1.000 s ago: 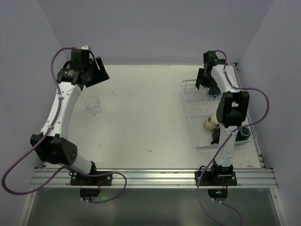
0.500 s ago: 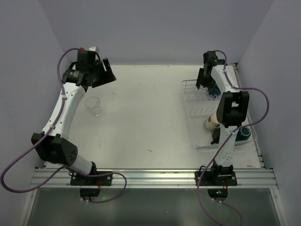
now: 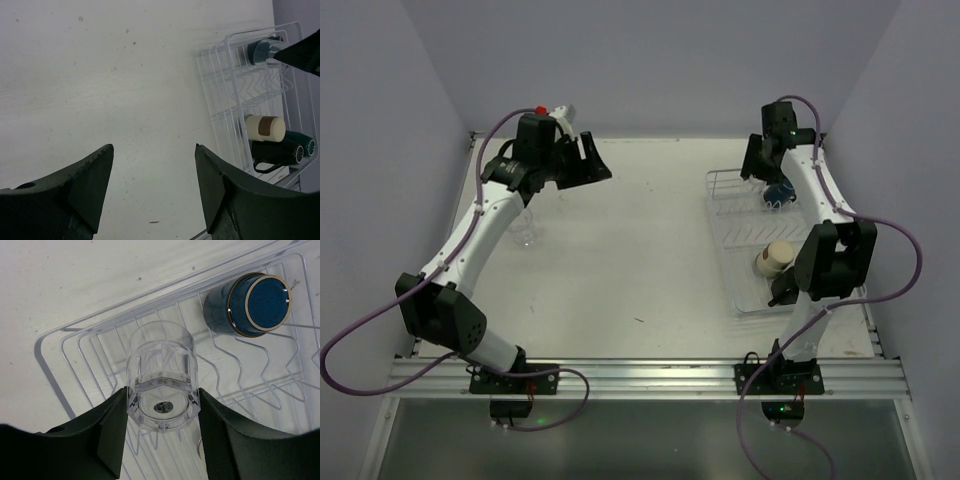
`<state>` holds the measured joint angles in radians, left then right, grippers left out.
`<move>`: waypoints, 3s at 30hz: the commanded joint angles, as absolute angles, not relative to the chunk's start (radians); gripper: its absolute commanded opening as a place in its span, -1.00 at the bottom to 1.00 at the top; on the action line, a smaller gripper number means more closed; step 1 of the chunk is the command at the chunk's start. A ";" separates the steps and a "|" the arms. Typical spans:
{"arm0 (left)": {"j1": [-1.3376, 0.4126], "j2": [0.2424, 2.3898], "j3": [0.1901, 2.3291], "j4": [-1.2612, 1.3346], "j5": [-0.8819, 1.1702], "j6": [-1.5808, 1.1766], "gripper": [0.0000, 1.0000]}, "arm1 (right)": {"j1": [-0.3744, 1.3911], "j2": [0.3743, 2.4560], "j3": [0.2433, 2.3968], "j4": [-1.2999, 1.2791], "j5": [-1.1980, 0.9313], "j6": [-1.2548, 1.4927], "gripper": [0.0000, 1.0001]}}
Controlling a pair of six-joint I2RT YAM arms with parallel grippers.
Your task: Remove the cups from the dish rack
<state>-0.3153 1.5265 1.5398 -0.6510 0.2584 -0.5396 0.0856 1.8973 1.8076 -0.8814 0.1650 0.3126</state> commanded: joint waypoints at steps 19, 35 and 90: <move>-0.393 1.532 1.111 0.644 1.022 -1.133 0.32 | 0.084 1.350 1.341 -0.577 -0.820 0.431 -1.00; -0.495 1.548 0.985 0.939 0.887 -1.417 0.18 | 0.124 1.269 1.190 -0.184 -1.086 0.695 -1.00; -0.302 1.845 1.511 -0.808 -0.155 -0.362 -1.00 | 0.192 1.302 1.313 -1.108 0.252 0.400 0.67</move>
